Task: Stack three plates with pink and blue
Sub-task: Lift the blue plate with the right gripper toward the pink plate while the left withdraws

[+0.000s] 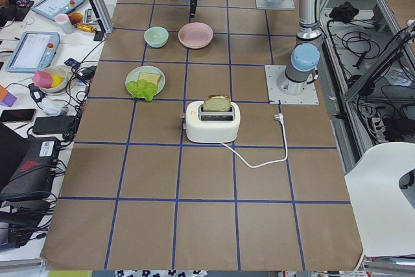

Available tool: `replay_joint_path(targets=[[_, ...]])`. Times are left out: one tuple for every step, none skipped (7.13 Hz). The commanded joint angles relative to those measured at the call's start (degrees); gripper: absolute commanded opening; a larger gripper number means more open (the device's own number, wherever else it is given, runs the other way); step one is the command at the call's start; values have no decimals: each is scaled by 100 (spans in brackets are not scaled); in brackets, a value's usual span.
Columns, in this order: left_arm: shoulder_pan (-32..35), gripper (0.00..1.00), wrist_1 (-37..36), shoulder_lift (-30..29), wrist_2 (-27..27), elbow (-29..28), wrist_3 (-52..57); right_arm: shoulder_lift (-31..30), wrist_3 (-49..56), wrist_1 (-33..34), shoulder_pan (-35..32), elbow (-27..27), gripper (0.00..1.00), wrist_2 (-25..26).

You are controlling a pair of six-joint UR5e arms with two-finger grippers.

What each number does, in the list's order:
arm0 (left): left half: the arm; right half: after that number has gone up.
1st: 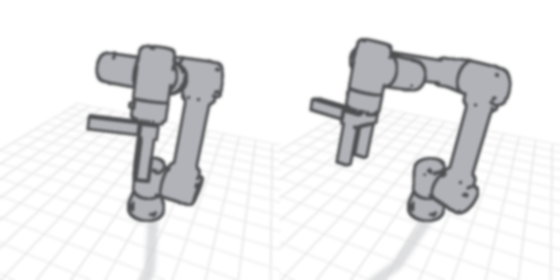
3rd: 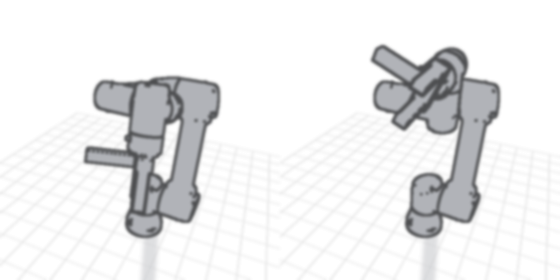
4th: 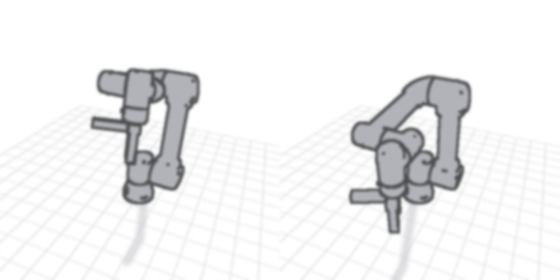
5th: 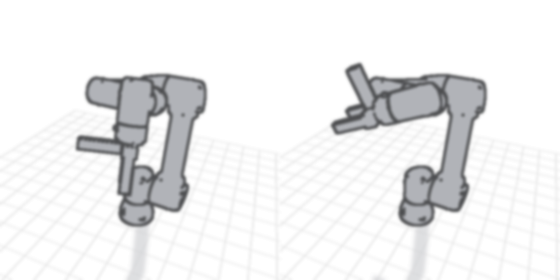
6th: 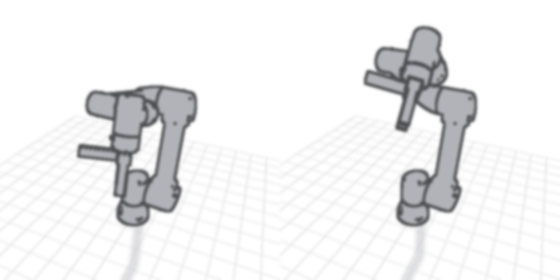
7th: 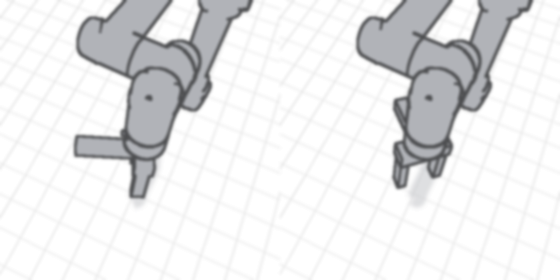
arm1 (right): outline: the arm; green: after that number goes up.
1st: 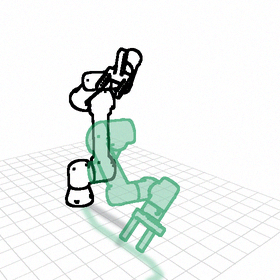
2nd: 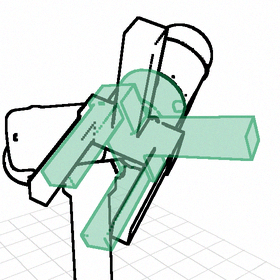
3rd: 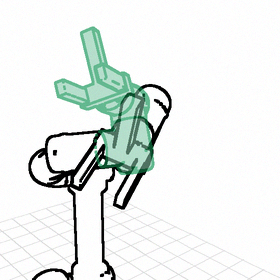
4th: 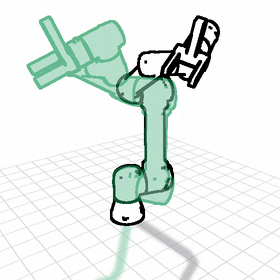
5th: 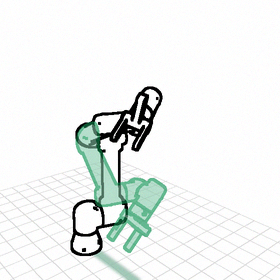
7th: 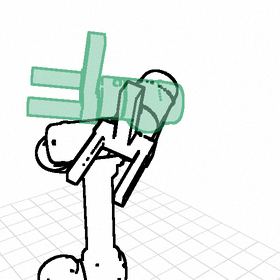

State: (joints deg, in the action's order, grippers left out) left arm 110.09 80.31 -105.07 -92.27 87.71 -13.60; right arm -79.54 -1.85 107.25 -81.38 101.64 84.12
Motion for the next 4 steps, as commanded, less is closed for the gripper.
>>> replay_joint_path(targets=[[-398,100,1388,704,42,-245,639,-105,-1234,51,-884,136,0,-9],[-853,100,1513,925,242,-228,648,-114,-1865,416,-1288,311,0,-62],[-1214,100,1740,1101,244,-159,718,-18,-2141,1264,-1649,513,0,-106],[-1409,100,1751,1207,262,-140,745,113,-2170,1986,-1888,697,0,-280]])
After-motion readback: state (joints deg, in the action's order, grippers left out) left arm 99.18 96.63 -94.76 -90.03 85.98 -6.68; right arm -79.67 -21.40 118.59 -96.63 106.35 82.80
